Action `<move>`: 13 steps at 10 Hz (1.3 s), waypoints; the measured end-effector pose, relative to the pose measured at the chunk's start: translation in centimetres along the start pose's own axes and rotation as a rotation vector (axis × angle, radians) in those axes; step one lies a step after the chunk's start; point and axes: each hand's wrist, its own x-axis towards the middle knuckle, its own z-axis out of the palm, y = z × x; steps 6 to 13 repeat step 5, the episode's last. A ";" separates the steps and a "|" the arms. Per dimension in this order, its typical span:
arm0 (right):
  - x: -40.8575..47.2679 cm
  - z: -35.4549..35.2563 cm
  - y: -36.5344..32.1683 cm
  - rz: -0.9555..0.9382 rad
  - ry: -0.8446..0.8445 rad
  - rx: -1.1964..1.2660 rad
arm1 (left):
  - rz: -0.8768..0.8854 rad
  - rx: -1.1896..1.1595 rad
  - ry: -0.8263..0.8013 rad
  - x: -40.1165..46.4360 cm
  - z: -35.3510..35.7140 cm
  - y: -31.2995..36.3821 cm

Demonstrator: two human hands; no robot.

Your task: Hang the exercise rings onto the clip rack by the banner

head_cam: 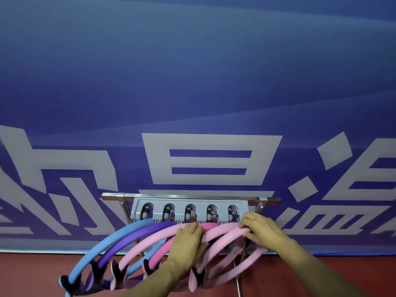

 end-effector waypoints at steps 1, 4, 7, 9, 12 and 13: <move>-0.3 -0.2 -0.4 0.014 0.010 0.032 | 0.013 0.006 0.011 -0.2 -0.1 0.0; -0.8 -0.6 -2.5 0.007 0.107 0.136 | 0.002 -0.130 0.053 -0.6 -1.2 0.0; -0.9 -0.4 -2.9 -0.025 0.145 0.173 | 0.001 -0.222 0.090 -0.8 -1.7 -0.2; -0.9 -0.4 -2.9 -0.025 0.145 0.173 | 0.001 -0.222 0.090 -0.8 -1.7 -0.2; -0.9 -0.4 -2.9 -0.025 0.145 0.173 | 0.001 -0.222 0.090 -0.8 -1.7 -0.2; -0.9 -0.4 -2.9 -0.025 0.145 0.173 | 0.001 -0.222 0.090 -0.8 -1.7 -0.2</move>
